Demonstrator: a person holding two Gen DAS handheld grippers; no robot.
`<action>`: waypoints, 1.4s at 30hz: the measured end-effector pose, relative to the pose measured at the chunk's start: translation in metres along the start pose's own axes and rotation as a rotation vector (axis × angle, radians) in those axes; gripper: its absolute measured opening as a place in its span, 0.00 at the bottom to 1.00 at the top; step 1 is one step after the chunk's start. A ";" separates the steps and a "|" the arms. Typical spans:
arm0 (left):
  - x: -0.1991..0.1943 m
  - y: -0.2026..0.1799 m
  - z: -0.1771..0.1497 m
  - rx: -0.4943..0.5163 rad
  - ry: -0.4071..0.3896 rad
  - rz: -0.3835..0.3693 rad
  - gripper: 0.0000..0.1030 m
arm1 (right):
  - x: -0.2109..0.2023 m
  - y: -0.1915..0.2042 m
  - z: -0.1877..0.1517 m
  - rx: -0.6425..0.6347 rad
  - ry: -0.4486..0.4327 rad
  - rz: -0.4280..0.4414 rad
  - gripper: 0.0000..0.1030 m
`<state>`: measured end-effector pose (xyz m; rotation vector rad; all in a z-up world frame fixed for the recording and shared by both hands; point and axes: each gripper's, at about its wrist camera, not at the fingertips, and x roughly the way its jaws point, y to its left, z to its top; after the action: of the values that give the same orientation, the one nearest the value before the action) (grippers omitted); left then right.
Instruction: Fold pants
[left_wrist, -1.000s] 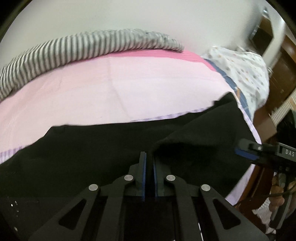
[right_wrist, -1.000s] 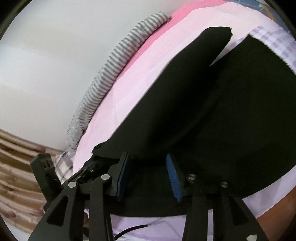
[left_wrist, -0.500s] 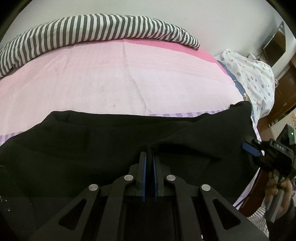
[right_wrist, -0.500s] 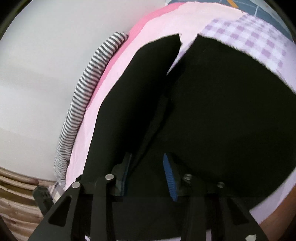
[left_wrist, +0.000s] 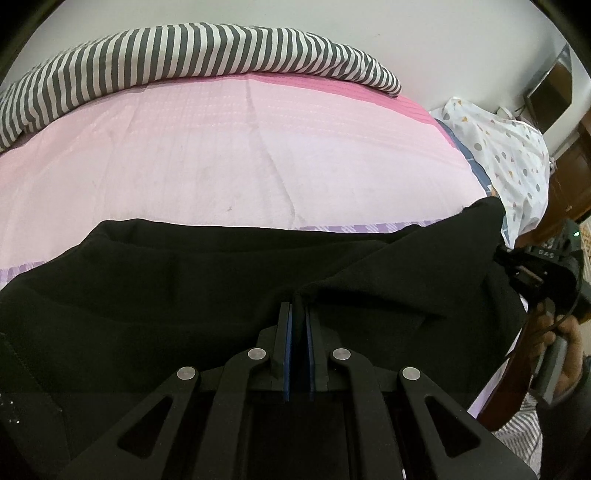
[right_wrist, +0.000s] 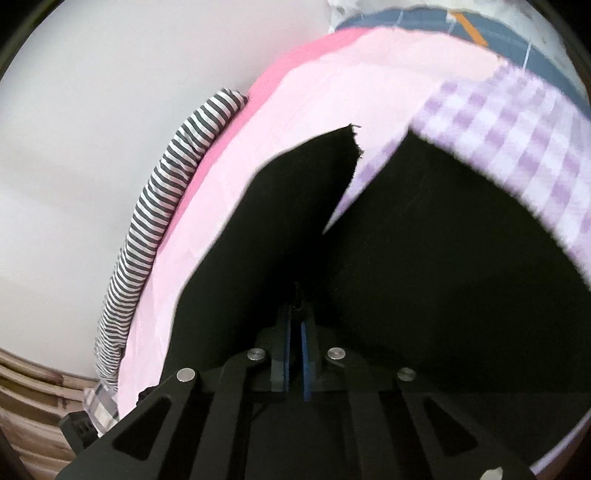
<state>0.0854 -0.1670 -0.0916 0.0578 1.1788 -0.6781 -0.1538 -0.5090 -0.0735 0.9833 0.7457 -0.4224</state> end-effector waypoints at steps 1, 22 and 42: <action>-0.002 -0.002 0.000 0.006 -0.001 0.001 0.07 | -0.007 0.004 0.002 -0.022 -0.014 -0.009 0.04; -0.002 -0.124 -0.085 0.573 0.023 0.061 0.07 | -0.125 -0.088 -0.032 0.024 -0.145 -0.226 0.03; -0.009 -0.123 -0.091 0.546 0.026 -0.001 0.18 | -0.116 -0.101 -0.041 0.019 -0.119 -0.321 0.04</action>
<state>-0.0555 -0.2270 -0.0831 0.5251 0.9905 -0.9867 -0.3122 -0.5249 -0.0620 0.8494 0.7949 -0.7623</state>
